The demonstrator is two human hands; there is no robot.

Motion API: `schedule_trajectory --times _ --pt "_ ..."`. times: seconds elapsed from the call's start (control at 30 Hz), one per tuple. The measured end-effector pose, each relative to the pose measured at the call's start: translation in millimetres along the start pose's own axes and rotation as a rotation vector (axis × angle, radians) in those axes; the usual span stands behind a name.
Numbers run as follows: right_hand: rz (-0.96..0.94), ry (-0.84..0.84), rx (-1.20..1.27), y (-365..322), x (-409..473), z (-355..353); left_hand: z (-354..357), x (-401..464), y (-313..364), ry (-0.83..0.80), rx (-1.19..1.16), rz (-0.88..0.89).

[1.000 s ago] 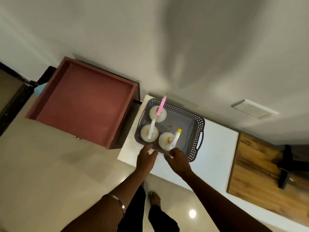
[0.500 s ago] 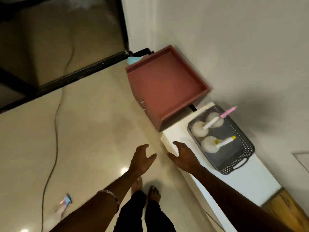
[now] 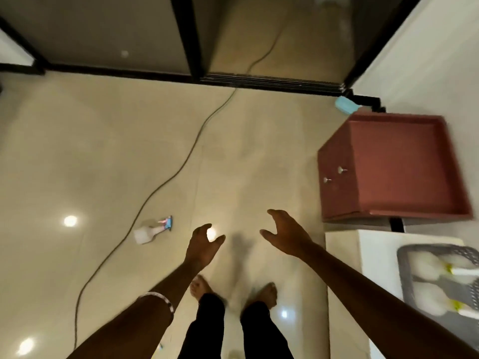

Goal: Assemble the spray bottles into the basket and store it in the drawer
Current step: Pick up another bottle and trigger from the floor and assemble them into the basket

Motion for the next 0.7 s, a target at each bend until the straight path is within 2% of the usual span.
schedule_trajectory --times 0.33,0.5,0.7 --pt "-0.129 -0.203 -0.147 -198 71 125 -150 35 -170 0.123 -0.187 -0.232" --pt "-0.183 -0.310 -0.182 -268 114 179 -198 66 -211 0.167 -0.289 -0.293" --pt "-0.197 -0.385 -0.205 -317 186 241 -226 124 -237 0.199 -0.388 -0.353"
Point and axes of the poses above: each hand's wrist, its own x-axis towards the middle knuckle, its own z-axis out of the palm, y = z × x, the point moved 6 cm from there along x, towards the middle knuckle, and after that the axes turned 5 degrees about x, right-handed, at the moved point
